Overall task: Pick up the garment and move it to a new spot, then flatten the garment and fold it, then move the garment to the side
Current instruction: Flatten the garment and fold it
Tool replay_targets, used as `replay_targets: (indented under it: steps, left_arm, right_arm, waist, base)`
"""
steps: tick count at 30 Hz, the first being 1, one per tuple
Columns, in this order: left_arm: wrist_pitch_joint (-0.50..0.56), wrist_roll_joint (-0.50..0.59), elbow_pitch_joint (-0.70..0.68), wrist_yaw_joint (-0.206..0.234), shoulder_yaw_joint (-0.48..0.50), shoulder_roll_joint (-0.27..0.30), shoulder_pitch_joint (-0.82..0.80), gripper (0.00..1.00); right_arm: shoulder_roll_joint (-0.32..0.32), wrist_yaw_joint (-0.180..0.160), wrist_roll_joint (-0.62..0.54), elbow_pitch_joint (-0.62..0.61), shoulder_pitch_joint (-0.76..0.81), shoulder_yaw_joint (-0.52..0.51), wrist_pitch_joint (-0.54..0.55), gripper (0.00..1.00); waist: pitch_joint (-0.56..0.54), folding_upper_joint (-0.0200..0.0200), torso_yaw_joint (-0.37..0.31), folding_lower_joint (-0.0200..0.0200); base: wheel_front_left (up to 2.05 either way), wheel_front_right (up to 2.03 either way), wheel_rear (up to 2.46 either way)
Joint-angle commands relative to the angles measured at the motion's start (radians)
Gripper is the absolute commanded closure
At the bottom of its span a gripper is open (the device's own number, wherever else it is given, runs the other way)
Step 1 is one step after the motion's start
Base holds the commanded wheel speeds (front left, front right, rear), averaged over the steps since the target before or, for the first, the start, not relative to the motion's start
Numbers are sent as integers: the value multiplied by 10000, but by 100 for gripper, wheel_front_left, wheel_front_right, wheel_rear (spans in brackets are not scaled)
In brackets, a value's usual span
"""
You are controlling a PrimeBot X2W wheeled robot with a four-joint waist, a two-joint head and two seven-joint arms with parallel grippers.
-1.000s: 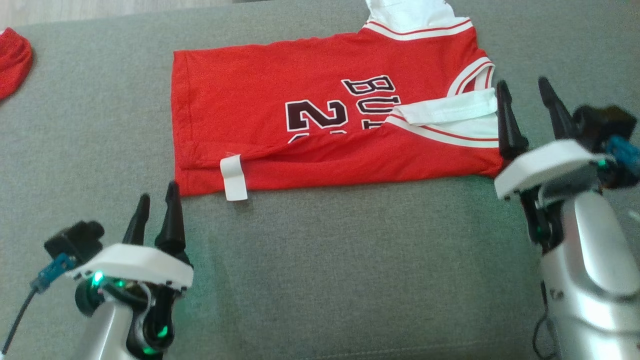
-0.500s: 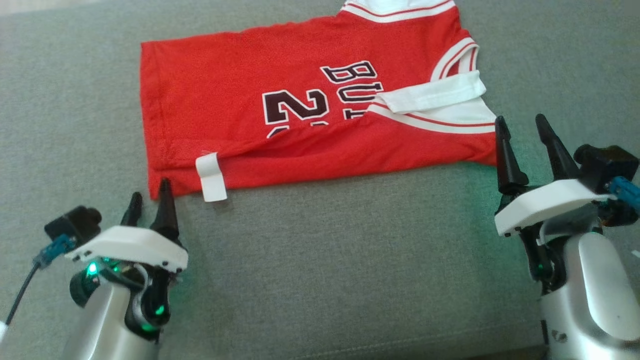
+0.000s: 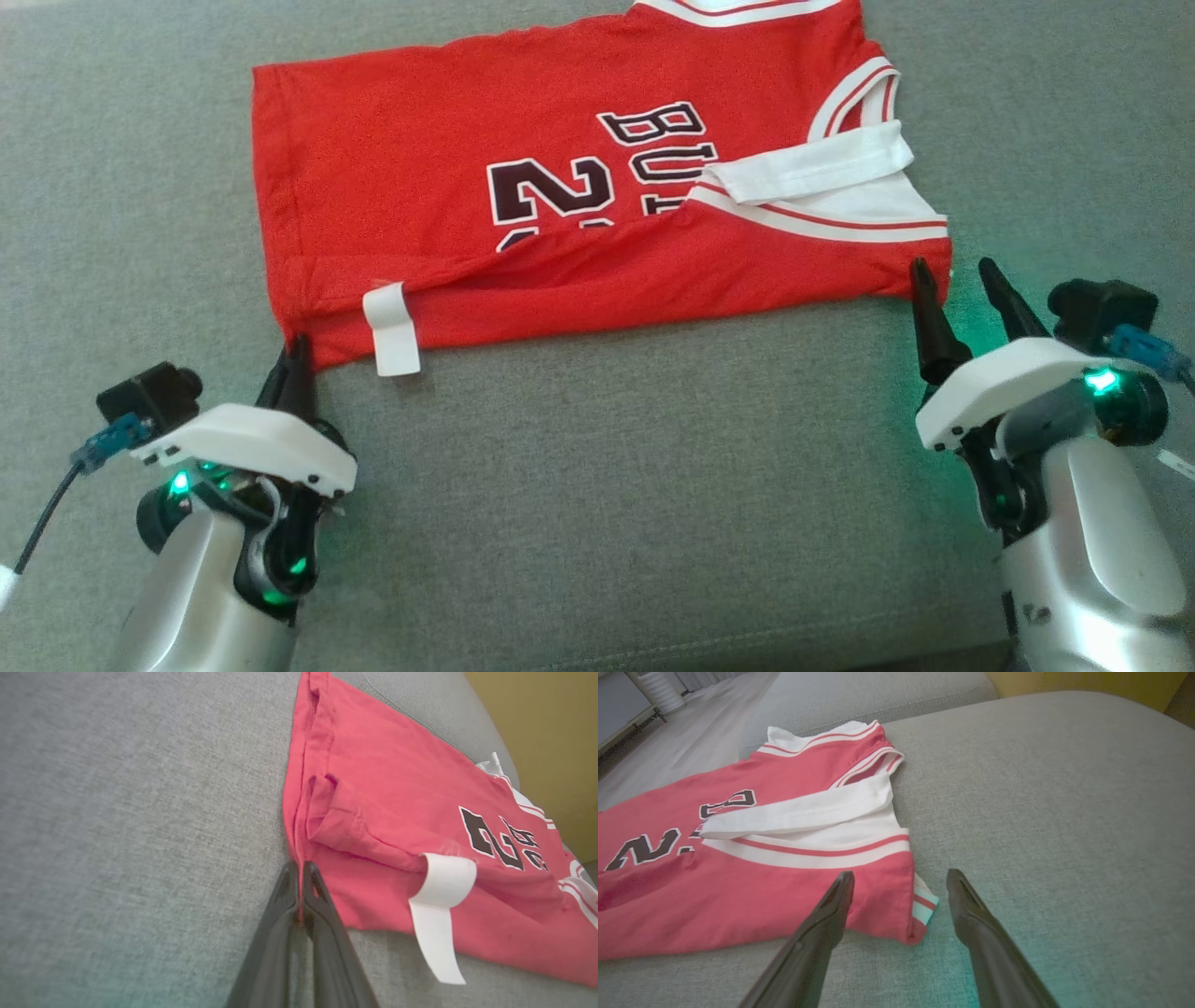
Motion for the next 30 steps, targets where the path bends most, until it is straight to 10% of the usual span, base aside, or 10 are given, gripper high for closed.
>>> replay_targets:
  steps: [1, 8, 12, 30]
  left_arm:
    - [185, -66, -31, -38, 120, 75, 14, 100]
    - [42, -136, -51, -128, 99, -13, -25, 100]
    - [-19, -196, -98, -223, 101, -32, -80, 100]
    - [469, -714, -2031, -225, 595, 510, -481, 100]
  right_arm:
    - [2, 40, 22, -204, -357, 173, 35, 0]
    - [2, 40, 572, 1453, -960, 92, 416, 4]
    - [2, 40, 1115, 1998, -1268, 266, 511, 100]
    - [3, 40, 2688, 896, -2557, -422, 2638, 100]
  waist:
    - [10, 0, 44, 0]
    - [15, 0, 260, 0]
    - [-59, 0, 320, 0]
    - [-849, 0, 226, 0]
  base:
    - [0, 0, 0]
    - [0, 0, 0]
    - [0, 0, 0]
    - [0, 0, 0]
